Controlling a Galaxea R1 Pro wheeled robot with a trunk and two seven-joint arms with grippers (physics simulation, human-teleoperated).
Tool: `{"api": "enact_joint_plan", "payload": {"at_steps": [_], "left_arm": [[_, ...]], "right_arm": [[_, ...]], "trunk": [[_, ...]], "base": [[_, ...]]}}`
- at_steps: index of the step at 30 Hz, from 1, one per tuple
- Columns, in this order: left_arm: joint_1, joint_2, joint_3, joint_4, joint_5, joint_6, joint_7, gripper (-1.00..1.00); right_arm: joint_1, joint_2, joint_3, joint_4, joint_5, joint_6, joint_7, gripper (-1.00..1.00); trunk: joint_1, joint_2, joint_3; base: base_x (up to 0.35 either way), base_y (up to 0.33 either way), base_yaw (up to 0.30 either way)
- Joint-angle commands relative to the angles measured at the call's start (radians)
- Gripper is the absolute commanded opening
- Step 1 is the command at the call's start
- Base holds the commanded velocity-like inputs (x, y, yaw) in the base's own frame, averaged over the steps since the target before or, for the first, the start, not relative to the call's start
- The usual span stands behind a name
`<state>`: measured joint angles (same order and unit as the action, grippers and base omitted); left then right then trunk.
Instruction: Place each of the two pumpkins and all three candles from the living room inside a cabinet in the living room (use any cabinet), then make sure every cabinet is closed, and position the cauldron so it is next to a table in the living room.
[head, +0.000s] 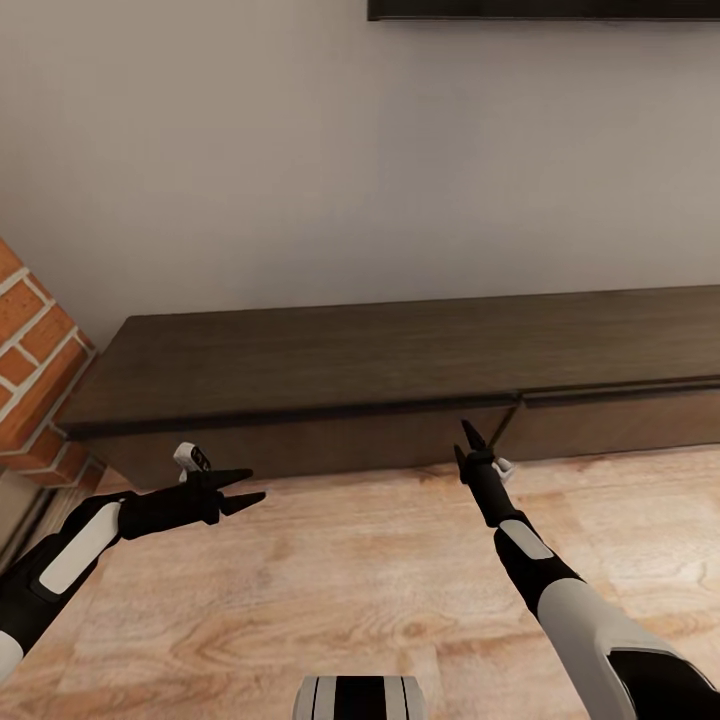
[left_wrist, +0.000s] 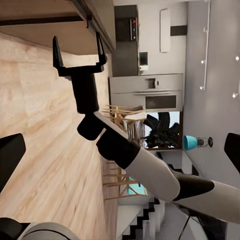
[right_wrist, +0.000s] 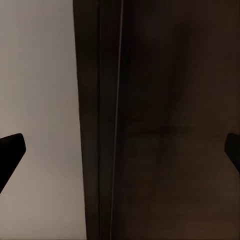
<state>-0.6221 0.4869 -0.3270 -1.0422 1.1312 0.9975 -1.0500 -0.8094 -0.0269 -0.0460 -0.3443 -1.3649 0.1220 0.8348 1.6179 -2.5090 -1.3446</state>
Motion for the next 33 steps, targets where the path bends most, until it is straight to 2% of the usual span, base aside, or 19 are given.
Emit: {"api": "enact_joint_plan", "payload": {"at_steps": [1, 4, 8, 33], "left_arm": [[-0.001, 0.001, -0.003, 0.001, 0.004, 0.004, -0.002, 1.00], [-0.001, 0.001, -0.003, 0.001, 0.003, 0.004, -0.002, 1.00], [-0.001, 0.001, -0.003, 0.001, 0.003, 0.004, -0.002, 1.00], [-0.001, 0.000, -0.003, -0.001, 0.002, 0.003, -0.002, 1.00]], "right_arm": [[-0.001, -0.007, -0.003, 0.001, -0.006, 0.011, 0.003, 1.00], [-0.001, -0.023, -0.003, 0.002, -0.007, 0.011, 0.002, 1.00], [-0.001, -0.032, -0.003, 0.002, -0.015, 0.011, 0.001, 1.00], [-0.001, -0.039, -0.003, 0.002, -0.017, 0.011, -0.003, 1.00]], "trunk": [[0.000, 0.000, -0.001], [0.000, 0.000, -0.001], [0.000, 0.000, -0.001], [0.000, 0.000, -0.001]], "base": [[0.138, 0.081, 0.000], [0.113, 0.070, 0.000], [0.034, 0.018, 0.000], [0.097, 0.008, 0.000]]}}
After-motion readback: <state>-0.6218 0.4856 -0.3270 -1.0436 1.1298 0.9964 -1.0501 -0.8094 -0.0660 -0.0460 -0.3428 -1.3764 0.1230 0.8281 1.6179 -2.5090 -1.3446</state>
